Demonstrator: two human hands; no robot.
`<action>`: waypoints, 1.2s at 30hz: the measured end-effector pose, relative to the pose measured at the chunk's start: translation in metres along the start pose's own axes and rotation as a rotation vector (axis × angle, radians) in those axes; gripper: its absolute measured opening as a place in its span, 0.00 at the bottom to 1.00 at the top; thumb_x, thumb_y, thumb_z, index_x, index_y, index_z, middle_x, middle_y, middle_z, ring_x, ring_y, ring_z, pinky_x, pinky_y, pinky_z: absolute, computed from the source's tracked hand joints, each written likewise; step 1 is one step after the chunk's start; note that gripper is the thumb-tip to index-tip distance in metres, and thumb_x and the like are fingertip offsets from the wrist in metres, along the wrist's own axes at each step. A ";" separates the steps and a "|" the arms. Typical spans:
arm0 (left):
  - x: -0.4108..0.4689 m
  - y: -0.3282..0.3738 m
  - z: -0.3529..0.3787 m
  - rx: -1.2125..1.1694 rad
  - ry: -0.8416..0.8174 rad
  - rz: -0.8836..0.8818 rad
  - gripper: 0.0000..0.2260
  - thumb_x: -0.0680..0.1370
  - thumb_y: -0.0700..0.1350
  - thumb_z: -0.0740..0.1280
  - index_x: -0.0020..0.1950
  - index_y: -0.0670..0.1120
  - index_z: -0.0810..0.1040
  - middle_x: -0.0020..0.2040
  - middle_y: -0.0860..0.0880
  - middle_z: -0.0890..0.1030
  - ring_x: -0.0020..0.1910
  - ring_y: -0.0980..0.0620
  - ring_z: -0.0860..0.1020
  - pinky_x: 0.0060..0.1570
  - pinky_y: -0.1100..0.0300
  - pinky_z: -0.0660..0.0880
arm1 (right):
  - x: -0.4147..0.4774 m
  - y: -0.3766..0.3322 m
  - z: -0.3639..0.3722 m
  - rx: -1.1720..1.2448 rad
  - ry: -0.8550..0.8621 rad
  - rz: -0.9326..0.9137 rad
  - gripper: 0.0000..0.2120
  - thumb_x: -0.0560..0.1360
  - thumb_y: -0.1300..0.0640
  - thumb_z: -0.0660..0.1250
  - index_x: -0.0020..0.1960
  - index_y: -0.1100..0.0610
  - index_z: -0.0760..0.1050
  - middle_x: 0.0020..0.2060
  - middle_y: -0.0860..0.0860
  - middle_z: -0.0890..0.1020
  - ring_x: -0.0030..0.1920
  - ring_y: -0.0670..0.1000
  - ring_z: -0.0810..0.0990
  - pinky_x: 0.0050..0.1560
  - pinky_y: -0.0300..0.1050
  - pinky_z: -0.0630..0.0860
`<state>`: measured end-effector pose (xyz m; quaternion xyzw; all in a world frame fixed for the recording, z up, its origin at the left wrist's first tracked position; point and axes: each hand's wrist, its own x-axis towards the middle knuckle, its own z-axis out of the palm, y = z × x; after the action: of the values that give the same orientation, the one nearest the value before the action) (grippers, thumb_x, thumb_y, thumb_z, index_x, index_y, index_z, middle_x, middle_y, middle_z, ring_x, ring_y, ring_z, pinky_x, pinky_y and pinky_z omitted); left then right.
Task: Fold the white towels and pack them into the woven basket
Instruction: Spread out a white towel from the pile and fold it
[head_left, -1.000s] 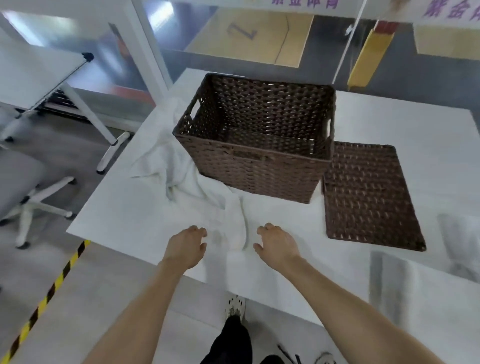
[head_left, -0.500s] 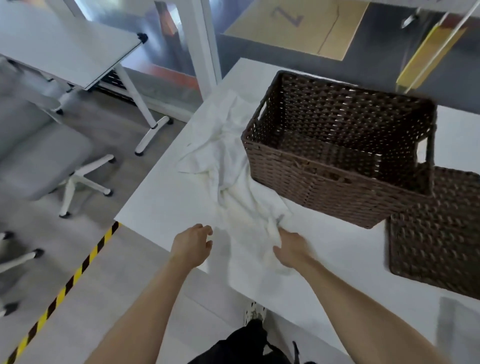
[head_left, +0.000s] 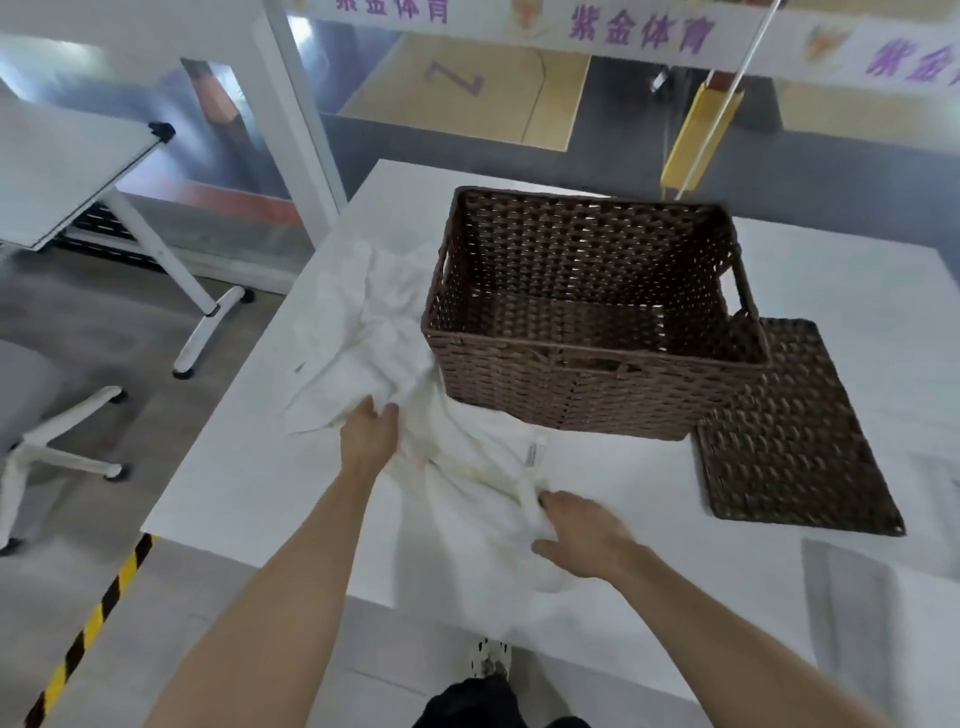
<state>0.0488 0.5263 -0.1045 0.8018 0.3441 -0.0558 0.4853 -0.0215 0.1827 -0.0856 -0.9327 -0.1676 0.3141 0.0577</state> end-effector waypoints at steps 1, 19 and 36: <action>0.004 0.012 -0.014 -0.040 0.032 0.056 0.28 0.75 0.62 0.62 0.65 0.43 0.78 0.61 0.43 0.85 0.58 0.39 0.85 0.62 0.38 0.81 | 0.000 0.000 -0.005 0.001 0.028 0.002 0.36 0.78 0.33 0.66 0.77 0.53 0.66 0.68 0.52 0.75 0.67 0.57 0.77 0.66 0.53 0.75; -0.145 0.291 -0.187 -0.583 0.098 0.729 0.10 0.79 0.48 0.64 0.46 0.61 0.83 0.46 0.54 0.79 0.49 0.51 0.76 0.55 0.51 0.74 | 0.056 0.009 -0.139 -0.208 0.858 0.149 0.17 0.75 0.62 0.70 0.63 0.57 0.76 0.58 0.55 0.78 0.71 0.60 0.71 0.79 0.75 0.53; -0.201 0.408 -0.147 -0.026 -0.128 1.157 0.06 0.80 0.59 0.72 0.48 0.62 0.88 0.52 0.60 0.86 0.55 0.60 0.83 0.61 0.56 0.76 | -0.086 -0.107 -0.377 0.786 1.143 -0.487 0.35 0.71 0.38 0.80 0.73 0.43 0.70 0.61 0.41 0.83 0.61 0.42 0.82 0.56 0.39 0.79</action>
<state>0.1084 0.4276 0.3596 0.8485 -0.1793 0.1742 0.4664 0.1131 0.2525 0.2863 -0.7976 -0.1887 -0.2062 0.5345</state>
